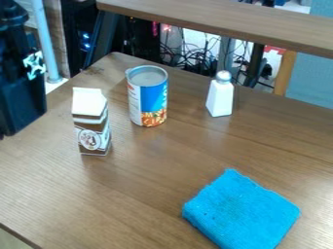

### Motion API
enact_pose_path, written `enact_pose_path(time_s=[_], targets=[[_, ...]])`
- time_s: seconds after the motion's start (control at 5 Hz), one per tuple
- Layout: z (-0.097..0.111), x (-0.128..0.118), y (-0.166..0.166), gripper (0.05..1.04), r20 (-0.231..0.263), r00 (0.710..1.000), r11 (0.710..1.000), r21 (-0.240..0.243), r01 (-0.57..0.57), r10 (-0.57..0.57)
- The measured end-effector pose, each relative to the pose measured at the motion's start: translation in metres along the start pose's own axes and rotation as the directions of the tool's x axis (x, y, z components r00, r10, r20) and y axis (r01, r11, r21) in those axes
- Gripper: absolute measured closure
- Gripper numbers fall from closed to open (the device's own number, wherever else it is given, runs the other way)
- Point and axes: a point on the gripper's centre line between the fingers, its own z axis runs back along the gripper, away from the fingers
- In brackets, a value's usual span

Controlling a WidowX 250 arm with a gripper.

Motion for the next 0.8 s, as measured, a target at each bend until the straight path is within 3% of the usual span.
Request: enact_pose_path(time_s=[0.2, 0.4, 0.6, 0.8], targets=[[-0.002, 0.000, 0.000, 0.083, -0.007, 1.000, 1.000, 0.003, 0.003, -0.003], [-0.023, 0.048, 0.039, 0.083, 0.031, 0.994, 0.994, 0.034, -0.106, 0.105], [-0.030, 0.097, 0.051, 0.083, 0.113, 0.989, 0.993, 0.055, -0.104, 0.097], [-0.030, 0.122, 0.082, 0.083, 0.120, 0.980, 0.968, 0.174, -0.179, 0.160]])
